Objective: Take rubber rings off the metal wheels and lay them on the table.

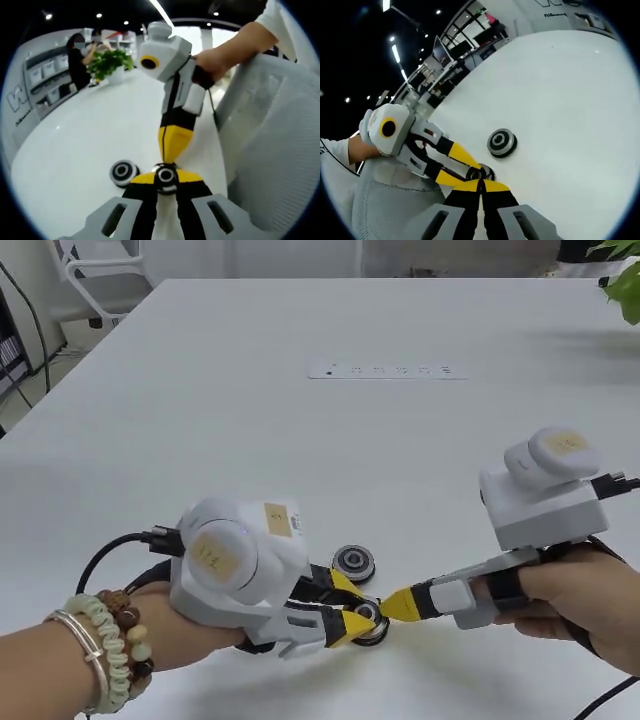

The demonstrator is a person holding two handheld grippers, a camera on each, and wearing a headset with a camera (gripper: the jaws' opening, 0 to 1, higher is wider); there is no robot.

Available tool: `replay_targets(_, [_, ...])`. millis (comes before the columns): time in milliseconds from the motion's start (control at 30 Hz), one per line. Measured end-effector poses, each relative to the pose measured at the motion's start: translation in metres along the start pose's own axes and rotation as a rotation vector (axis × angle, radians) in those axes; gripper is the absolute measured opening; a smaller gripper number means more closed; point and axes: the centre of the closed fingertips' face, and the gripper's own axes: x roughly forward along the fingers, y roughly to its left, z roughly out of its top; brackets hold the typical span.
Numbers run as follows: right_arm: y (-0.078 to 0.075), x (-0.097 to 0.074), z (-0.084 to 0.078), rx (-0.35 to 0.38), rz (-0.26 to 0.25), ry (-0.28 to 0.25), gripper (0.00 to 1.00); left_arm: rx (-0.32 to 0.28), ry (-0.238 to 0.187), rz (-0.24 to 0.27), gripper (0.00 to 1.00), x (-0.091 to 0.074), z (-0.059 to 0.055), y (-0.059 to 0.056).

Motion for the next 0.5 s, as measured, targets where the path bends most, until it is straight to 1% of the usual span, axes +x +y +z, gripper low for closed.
replay_targets(500, [0.0011, 0.0007, 0.0009, 0.009, 0.002, -0.002, 0.0, 0.004, -0.002, 0.002, 0.14, -0.0001, 0.0001, -0.0003])
